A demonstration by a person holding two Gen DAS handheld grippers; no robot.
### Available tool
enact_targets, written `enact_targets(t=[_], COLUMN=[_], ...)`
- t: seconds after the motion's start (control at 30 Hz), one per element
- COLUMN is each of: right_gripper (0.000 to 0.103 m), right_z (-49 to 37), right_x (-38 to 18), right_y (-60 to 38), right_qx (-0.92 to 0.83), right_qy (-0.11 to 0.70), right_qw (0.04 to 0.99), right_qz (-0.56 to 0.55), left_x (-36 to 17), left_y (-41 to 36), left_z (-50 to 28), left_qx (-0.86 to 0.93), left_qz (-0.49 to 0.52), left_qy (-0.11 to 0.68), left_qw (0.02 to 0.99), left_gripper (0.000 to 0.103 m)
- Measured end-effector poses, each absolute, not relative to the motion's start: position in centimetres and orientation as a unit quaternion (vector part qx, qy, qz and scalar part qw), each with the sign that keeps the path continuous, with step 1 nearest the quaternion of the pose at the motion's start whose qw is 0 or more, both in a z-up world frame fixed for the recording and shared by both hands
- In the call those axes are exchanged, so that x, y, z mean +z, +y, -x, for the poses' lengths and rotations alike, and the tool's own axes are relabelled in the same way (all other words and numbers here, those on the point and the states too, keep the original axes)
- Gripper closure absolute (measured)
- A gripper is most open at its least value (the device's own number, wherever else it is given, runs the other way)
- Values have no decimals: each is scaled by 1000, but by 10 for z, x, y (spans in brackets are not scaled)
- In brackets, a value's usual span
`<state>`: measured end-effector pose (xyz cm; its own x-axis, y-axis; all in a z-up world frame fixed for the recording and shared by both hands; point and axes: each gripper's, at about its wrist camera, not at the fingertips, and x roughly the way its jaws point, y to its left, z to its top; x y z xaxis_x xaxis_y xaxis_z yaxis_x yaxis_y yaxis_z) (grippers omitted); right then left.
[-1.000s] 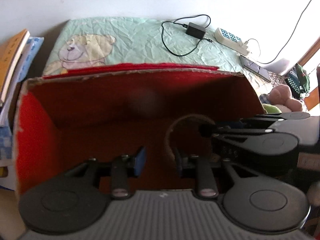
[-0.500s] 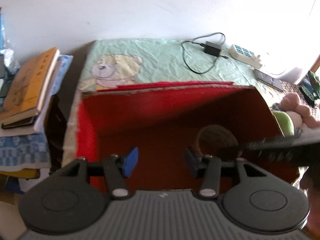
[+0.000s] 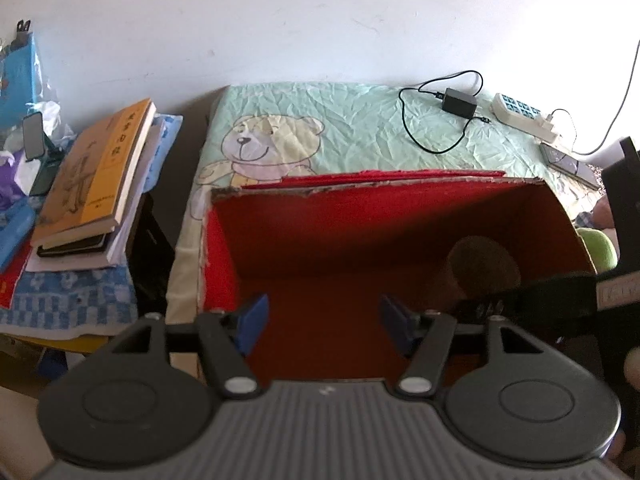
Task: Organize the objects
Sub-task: 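Lower the tape roll into the red box and open the right gripper, then withdraw the right gripper from the box toward the brown pine cone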
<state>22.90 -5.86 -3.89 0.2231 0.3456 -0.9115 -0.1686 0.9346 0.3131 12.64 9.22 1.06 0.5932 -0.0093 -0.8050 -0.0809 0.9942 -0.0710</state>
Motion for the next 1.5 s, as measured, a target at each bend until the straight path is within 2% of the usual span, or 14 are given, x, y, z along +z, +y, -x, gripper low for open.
enact_targets(t=[0.23,0.6,0.87,0.93,1.0,1.17,1.3,1.5], right_gripper=[72,71,70,67,55,55,55,55], right_z=[-236,-179,-140,-141,-133,-111,-99,-92], right_x=[-42,6,21,23,25,34,37,30], right_y=[-68,-78,-107,-109,-113,-130,-149,-179], right_qx=[135,166,178,192,209,242,261,292], right_qy=[594,487,432,421,415,387,379,407], right_qw=[789,857,884,886,885,890,888,866], right_qz=[-74,-18,-10,-11,-9,5,16,4], left_x=[9,21,36,42,47,55,54,46], left_y=[87,73,60,56,51,28,12,-13], left_z=[-128,-118,-95,-84,-74,-44,-25,-2], left_qx=[27,28,65,84,100,137,156,179], left_qz=[41,19,6,2,2,-11,-4,3], left_qy=[452,443,436,430,426,416,422,435], left_qw=[891,896,898,899,899,899,893,882], left_gripper=[35,32,31,30,27,18,17,14])
